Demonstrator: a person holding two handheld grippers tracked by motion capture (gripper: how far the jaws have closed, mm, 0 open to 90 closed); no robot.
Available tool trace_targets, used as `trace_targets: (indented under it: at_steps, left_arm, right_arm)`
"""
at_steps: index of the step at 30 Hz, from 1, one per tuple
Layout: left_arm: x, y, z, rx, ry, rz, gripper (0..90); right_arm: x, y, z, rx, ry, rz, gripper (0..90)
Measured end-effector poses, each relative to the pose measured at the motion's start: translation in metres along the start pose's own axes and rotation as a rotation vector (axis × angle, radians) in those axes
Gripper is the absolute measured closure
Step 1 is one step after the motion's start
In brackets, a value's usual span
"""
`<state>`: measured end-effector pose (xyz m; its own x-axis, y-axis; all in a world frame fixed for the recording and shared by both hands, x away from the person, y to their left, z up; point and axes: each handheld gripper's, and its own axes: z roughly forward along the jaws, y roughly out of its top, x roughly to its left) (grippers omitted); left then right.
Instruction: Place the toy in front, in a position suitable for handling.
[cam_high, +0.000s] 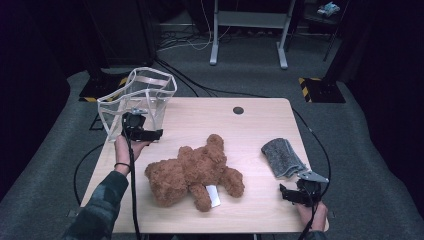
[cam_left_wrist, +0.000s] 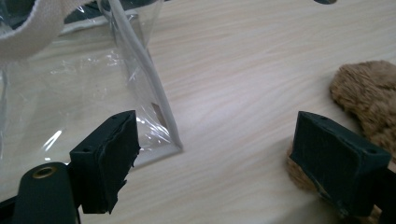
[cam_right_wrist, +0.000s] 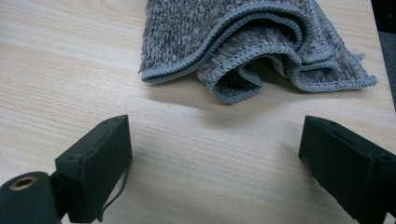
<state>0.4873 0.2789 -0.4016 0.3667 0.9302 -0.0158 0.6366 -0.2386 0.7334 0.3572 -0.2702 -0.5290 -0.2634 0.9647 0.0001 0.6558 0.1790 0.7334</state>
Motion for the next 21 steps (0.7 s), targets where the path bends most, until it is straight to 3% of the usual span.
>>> trace_targets:
  at_steps: [8,11,13,16,21]
  left_arm:
    - [-0.008,-0.022,-0.016,0.004,-0.029,-0.009,10.9]
    - [-0.011,-0.032,-0.022,0.012,-0.052,-0.011,9.6]
    - [-0.012,-0.034,-0.024,0.016,-0.047,-0.011,9.3]
    - [-0.014,-0.039,-0.029,0.023,-0.054,-0.013,6.9]
    - [-0.02,-0.05,-0.043,0.024,-0.052,-0.025,4.1]
  right_arm:
    - [0.002,-0.001,-0.001,0.003,-0.01,0.01,7.5]
    - [0.003,0.0,-0.005,0.048,-0.012,0.012,6.8]
    - [0.003,0.001,-0.006,0.058,-0.002,0.019,6.2]
    - [0.005,0.006,-0.013,0.079,0.058,0.052,5.2]
    - [0.019,0.018,-0.023,0.064,0.088,0.029,7.1]
